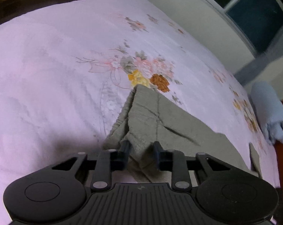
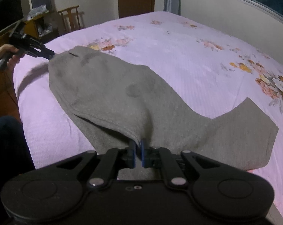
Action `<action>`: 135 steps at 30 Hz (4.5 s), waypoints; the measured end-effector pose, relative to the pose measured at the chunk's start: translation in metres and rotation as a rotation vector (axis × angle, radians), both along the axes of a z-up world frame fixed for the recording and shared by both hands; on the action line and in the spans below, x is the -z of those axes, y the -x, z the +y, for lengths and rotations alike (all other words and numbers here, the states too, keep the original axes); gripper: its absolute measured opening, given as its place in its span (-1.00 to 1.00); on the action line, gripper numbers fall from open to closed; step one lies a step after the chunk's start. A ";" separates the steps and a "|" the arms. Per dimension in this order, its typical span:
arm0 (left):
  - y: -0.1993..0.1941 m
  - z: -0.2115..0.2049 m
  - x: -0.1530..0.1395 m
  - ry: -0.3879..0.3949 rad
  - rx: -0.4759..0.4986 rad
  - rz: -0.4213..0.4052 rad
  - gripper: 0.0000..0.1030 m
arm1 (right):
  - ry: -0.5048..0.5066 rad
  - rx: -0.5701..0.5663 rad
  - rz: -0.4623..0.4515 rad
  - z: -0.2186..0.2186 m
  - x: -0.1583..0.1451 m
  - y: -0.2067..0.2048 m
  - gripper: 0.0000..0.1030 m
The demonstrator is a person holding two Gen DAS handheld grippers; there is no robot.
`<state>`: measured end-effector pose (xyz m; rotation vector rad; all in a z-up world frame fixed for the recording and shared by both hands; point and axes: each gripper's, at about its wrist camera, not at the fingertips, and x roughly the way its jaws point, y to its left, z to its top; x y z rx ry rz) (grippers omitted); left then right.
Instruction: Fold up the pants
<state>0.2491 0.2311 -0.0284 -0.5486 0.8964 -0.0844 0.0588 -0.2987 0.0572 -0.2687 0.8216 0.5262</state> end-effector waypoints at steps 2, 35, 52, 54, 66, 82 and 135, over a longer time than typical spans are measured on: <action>0.005 -0.003 -0.005 0.020 -0.025 -0.013 -0.47 | -0.012 0.000 -0.011 -0.004 0.000 0.004 -1.00; -0.002 -0.005 -0.006 -0.151 -0.035 0.040 -0.66 | 0.098 -0.016 -0.064 0.009 0.045 0.032 -1.00; 0.043 -0.045 0.007 -0.027 -0.069 0.064 0.37 | 0.080 -0.010 -0.067 0.007 0.046 0.031 -0.98; 0.047 -0.056 0.010 -0.028 -0.048 0.061 0.39 | 0.079 -0.011 -0.065 0.008 0.048 0.031 -0.99; 0.032 -0.088 0.017 0.021 -0.022 0.120 -0.35 | 0.068 -0.002 -0.075 0.008 0.044 0.033 -0.97; 0.043 -0.076 0.007 0.029 -0.011 0.026 -0.88 | 0.094 -0.017 -0.065 0.012 0.042 0.045 -0.98; -0.030 -0.158 -0.022 -0.394 0.074 -0.057 0.31 | 0.059 0.663 -0.156 -0.101 0.014 -0.190 -0.35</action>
